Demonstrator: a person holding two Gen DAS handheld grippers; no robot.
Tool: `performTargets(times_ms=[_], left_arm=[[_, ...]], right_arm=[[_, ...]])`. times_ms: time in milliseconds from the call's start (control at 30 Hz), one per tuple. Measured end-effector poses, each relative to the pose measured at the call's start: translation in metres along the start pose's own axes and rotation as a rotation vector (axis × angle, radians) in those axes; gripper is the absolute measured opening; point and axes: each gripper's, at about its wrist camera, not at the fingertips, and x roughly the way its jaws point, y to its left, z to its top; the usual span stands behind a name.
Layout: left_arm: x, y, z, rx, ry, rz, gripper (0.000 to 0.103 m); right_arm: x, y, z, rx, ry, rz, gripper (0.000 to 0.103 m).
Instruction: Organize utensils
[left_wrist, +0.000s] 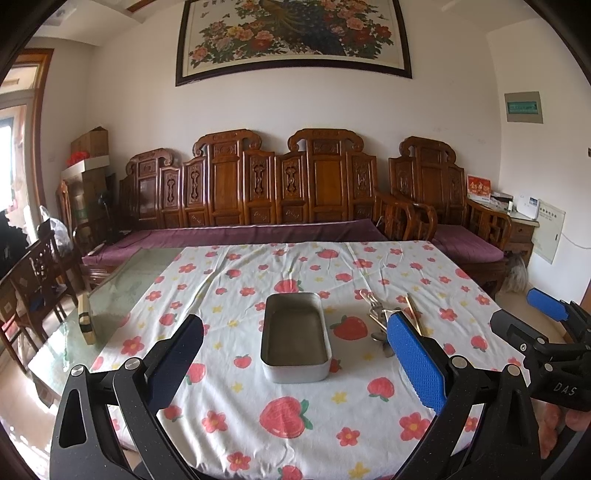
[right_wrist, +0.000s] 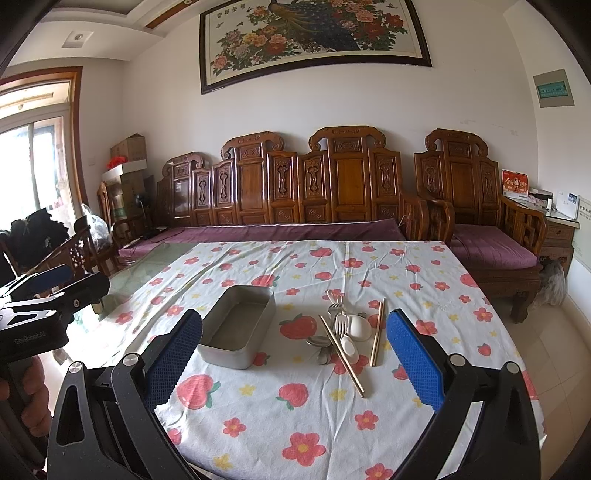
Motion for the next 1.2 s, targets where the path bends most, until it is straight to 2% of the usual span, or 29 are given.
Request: performTargets(times_ms=[1200], left_arm=[[-0.01,-0.008,0.003,0.006,-0.009,0.002,0.097]], right_arm=[[0.001,-0.003,-0.001,0.003,0.003,0.001,0.1]])
